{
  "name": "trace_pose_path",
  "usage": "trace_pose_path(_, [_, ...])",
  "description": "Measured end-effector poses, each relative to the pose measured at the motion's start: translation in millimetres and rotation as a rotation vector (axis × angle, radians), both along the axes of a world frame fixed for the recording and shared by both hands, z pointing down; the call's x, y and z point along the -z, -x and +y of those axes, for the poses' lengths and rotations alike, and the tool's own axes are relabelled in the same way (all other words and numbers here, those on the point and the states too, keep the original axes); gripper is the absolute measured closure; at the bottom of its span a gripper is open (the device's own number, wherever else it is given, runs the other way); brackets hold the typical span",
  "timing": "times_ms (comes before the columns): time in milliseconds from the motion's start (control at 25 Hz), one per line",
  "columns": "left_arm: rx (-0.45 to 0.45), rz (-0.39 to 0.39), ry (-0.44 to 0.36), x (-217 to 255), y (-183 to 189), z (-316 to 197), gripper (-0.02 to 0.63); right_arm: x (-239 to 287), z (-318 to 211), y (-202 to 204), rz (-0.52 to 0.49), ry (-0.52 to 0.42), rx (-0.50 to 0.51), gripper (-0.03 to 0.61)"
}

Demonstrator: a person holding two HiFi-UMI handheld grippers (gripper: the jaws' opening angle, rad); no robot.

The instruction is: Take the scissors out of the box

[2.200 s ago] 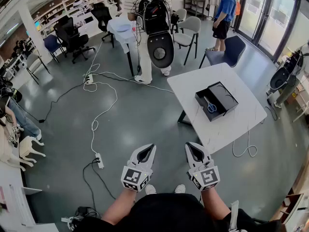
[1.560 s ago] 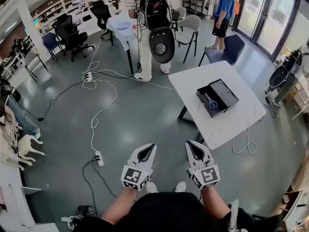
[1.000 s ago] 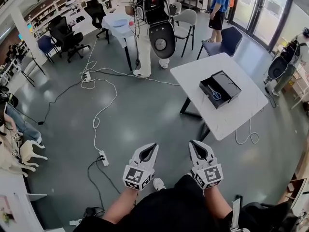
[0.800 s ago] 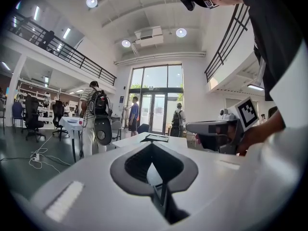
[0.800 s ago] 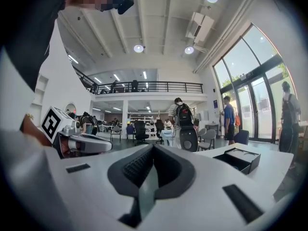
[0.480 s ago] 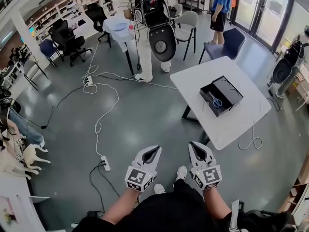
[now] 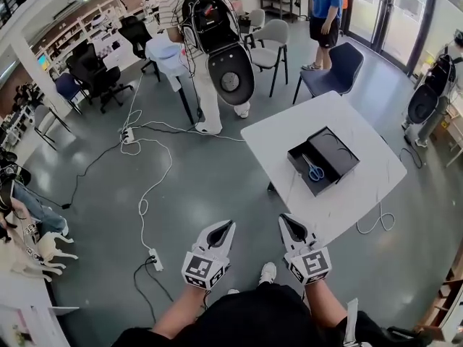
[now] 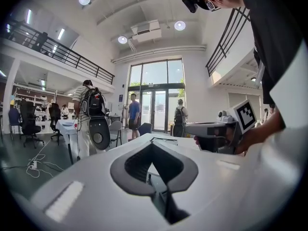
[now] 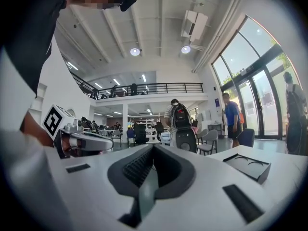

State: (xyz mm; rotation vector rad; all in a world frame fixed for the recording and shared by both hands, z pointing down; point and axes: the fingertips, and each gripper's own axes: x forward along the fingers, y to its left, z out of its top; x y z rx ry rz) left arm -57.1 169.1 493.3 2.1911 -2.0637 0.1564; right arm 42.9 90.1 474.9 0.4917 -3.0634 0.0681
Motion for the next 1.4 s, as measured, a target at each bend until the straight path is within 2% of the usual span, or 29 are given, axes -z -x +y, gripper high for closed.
trace_pose_path(240, [-0.019,-0.017,0.029,-6,-8,-47,0.609,-6,-47,-11,0.005,0.017,0.003,0.569])
trace_pose_path(560, [-0.049,0.001,0.050,-22,-7,-93,0.609,-26,-83,-13,0.038,0.046,-0.008,0.569])
trace_pose_path(880, [-0.134,0.029,0.056,-31,19,-156,0.609,-37,-128,7,0.093,0.070,-0.080,0.569])
trace_pose_path(1160, [-0.205,0.031,0.041,-33,49,-210,0.609,-36,-170,38,0.094,0.092,-0.138,0.570])
trace_pose_path(1400, [-0.285,0.048,0.057,-38,68,-243,0.609,-40,-195,58,0.133,0.109,-0.210,0.569])
